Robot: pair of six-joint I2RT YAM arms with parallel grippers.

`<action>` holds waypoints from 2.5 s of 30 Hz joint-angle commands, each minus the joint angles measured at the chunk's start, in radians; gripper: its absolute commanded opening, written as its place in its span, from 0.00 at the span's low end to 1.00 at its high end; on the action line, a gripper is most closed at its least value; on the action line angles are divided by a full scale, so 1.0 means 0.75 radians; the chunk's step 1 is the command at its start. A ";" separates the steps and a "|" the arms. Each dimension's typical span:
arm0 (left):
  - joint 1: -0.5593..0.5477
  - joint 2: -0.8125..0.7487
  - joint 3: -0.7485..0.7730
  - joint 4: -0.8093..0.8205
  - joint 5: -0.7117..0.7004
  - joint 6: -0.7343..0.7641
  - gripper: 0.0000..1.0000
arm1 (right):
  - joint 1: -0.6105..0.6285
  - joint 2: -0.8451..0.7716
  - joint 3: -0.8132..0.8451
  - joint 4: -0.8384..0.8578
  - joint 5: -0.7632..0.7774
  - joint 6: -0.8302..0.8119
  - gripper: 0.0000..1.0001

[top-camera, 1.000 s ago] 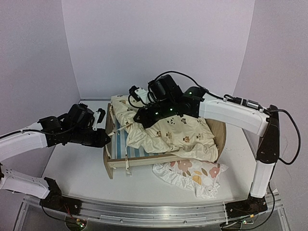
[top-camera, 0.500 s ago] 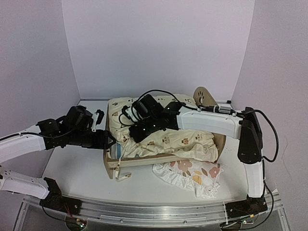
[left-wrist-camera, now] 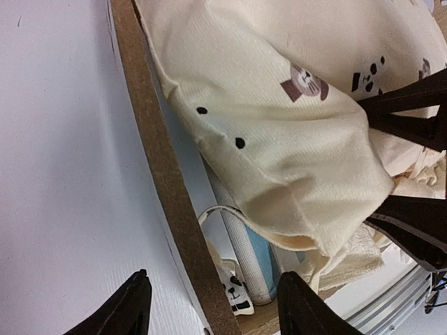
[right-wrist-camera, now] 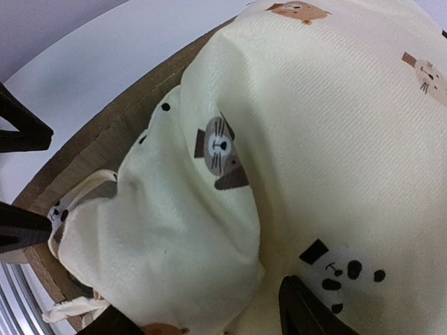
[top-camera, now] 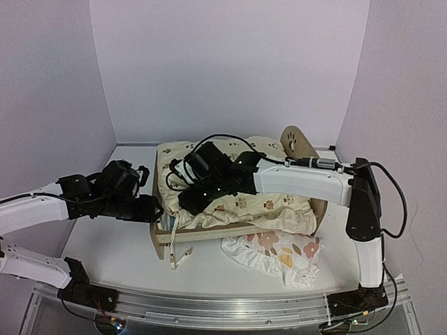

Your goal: Set up the pet bed

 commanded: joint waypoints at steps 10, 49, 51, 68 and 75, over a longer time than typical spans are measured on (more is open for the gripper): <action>-0.025 0.060 -0.072 0.112 -0.050 -0.043 0.48 | 0.179 -0.521 -0.399 -0.064 -0.186 -0.129 0.77; -0.028 -0.126 -0.144 0.083 -0.082 -0.015 0.47 | 0.455 0.422 -0.923 2.404 0.774 -0.216 0.43; -0.029 -0.137 -0.147 0.081 -0.080 -0.014 0.47 | 0.455 0.444 -0.895 2.404 0.826 -0.226 0.43; -0.028 -0.137 -0.146 0.092 -0.067 0.002 0.47 | 0.455 0.600 -0.707 2.331 0.964 -0.278 0.36; -0.028 -0.123 -0.140 0.098 -0.074 0.010 0.46 | 0.456 0.585 -0.727 2.319 0.946 -0.275 0.13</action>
